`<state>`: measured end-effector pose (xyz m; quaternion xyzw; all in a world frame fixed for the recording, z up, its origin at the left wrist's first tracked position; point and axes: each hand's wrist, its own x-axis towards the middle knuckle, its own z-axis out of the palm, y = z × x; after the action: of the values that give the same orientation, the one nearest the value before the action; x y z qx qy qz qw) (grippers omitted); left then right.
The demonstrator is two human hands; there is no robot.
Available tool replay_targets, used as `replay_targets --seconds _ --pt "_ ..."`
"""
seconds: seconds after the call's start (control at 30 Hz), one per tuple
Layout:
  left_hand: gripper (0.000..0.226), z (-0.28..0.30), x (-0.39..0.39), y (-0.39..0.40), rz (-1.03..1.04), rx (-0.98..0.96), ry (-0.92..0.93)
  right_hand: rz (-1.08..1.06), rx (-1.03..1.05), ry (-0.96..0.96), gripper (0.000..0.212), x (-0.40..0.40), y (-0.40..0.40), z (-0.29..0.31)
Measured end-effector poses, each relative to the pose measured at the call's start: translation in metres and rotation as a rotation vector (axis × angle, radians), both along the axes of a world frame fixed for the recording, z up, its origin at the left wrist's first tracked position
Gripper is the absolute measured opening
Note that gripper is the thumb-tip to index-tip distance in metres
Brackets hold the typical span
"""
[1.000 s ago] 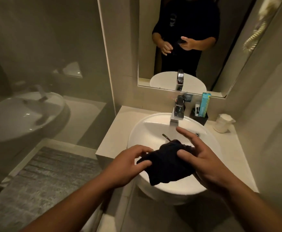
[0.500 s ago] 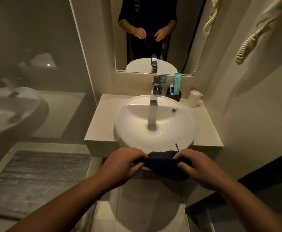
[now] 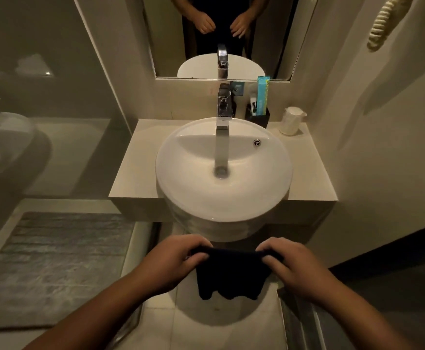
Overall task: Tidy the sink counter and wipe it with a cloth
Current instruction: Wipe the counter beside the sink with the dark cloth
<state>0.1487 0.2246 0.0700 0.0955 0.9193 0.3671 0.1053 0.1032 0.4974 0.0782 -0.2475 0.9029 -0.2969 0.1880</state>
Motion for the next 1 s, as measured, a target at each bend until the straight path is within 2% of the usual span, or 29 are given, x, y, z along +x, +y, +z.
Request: replay_targets --seconds 0.1,0.23,0.37,0.57,0.83,0.9,1.0 --pt "0.016 -0.009 -0.026 -0.005 0.074 -0.014 -0.01 -0.028 -0.025 0.02 0.016 -0.03 -0.01 -0.009" --pt "0.017 -0.029 -0.075 -0.011 0.128 -0.192 -0.029 -0.088 0.06 0.048 0.014 -0.082 -0.03 -0.039" --pt "0.018 -0.047 -0.113 -0.009 0.157 -0.287 -0.011 -0.147 0.143 0.099 0.018 -0.116 -0.046 -0.057" --pt "0.021 -0.062 -0.139 -0.015 0.161 -0.427 -0.095 -0.209 0.238 0.15 0.025 -0.13 -0.052 -0.068" --pt "0.023 -0.075 -0.153 -0.012 0.138 -0.516 -0.129 -0.275 0.288 0.16 0.032 -0.144 -0.055 -0.082" --pt "0.027 -0.075 -0.152 -0.009 0.137 -0.544 -0.102 -0.261 0.317 0.189 0.032 -0.145 -0.057 -0.079" --pt "0.029 -0.067 -0.137 0.002 0.145 -0.484 0.059 -0.19 0.257 0.189 0.037 -0.133 -0.056 -0.068"
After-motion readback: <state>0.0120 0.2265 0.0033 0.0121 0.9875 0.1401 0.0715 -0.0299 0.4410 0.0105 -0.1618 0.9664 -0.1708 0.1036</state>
